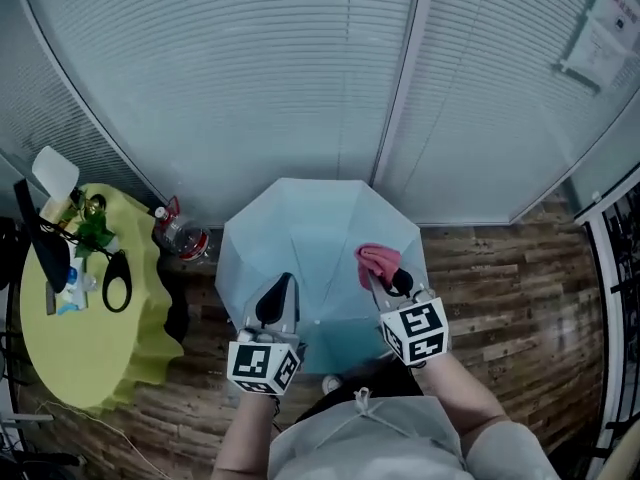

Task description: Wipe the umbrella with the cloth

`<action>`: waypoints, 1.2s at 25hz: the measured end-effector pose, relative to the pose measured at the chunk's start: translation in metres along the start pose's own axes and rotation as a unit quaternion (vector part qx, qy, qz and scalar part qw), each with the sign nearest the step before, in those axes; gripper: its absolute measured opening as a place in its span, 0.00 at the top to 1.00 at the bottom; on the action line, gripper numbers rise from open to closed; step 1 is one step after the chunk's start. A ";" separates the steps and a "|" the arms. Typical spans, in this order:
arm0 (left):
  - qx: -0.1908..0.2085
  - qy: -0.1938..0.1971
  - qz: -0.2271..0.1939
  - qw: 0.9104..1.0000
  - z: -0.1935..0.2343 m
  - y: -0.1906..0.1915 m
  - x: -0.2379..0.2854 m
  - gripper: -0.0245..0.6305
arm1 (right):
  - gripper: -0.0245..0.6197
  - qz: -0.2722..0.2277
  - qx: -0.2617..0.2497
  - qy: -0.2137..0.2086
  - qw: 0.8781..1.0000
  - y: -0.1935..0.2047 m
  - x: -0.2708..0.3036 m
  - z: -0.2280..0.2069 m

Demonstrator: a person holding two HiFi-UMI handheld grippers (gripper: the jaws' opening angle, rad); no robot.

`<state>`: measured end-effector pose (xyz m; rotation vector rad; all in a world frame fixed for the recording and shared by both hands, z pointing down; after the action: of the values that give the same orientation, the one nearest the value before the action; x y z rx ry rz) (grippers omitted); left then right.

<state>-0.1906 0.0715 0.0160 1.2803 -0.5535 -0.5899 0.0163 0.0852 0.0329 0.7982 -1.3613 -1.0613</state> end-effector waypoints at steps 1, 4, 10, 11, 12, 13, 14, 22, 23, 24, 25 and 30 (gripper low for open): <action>0.003 0.000 -0.010 1.000 -0.002 -0.009 -0.003 0.95 | 0.88 -0.012 -0.002 0.003 1.000 -0.010 -0.006 -0.001; 0.009 -0.005 -0.035 0.999 -0.008 -0.031 -0.011 0.95 | 0.88 -0.042 0.000 0.010 0.999 -0.033 -0.025 -0.002; 0.019 -0.001 -0.051 0.999 -0.027 -0.042 -0.021 0.95 | 0.88 -0.057 0.017 0.014 0.998 -0.043 -0.046 -0.001; 0.022 -0.001 -0.049 0.999 -0.029 -0.042 -0.021 0.95 | 0.88 -0.058 0.019 0.013 0.998 -0.043 -0.049 -0.002; 0.025 -0.002 -0.047 0.999 -0.032 -0.041 -0.021 0.95 | 0.88 -0.059 0.021 0.013 0.998 -0.043 -0.051 -0.002; 0.027 -0.005 -0.045 0.999 -0.034 -0.040 -0.022 0.95 | 0.88 -0.059 0.023 0.012 0.998 -0.041 -0.054 -0.002; 0.027 -0.010 -0.042 0.999 -0.037 -0.040 -0.023 0.95 | 0.88 -0.058 0.024 0.011 0.998 -0.039 -0.056 -0.002; 0.019 -0.025 -0.033 0.999 -0.046 -0.034 -0.030 0.95 | 0.88 -0.053 0.017 0.010 0.998 -0.031 -0.066 0.001; 0.020 -0.024 -0.034 0.999 -0.048 -0.034 -0.031 0.95 | 0.88 -0.054 0.017 0.010 0.998 -0.031 -0.068 0.000; 0.020 -0.023 -0.034 0.999 -0.050 -0.034 -0.031 0.95 | 0.88 -0.055 0.017 0.010 0.998 -0.031 -0.069 0.000; 0.021 -0.023 -0.034 0.999 -0.051 -0.034 -0.031 0.95 | 0.88 -0.055 0.018 0.010 0.998 -0.031 -0.069 0.000; 0.023 -0.029 -0.040 0.999 -0.046 -0.035 -0.033 0.95 | 0.88 -0.052 0.019 0.009 0.998 -0.027 -0.065 0.005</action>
<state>-0.1867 0.1202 -0.0296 1.3369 -0.5673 -0.6859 0.0138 0.1363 -0.0152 0.9138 -1.3410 -1.1093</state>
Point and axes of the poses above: the fingertips, and each gripper's own axes: x forward along the fingers, z to its left, y out of its underside, the point moved 6 cm from there along -x, backward along the fingers, and after that the axes turned 11 degrees about y, right-handed, at the moved point
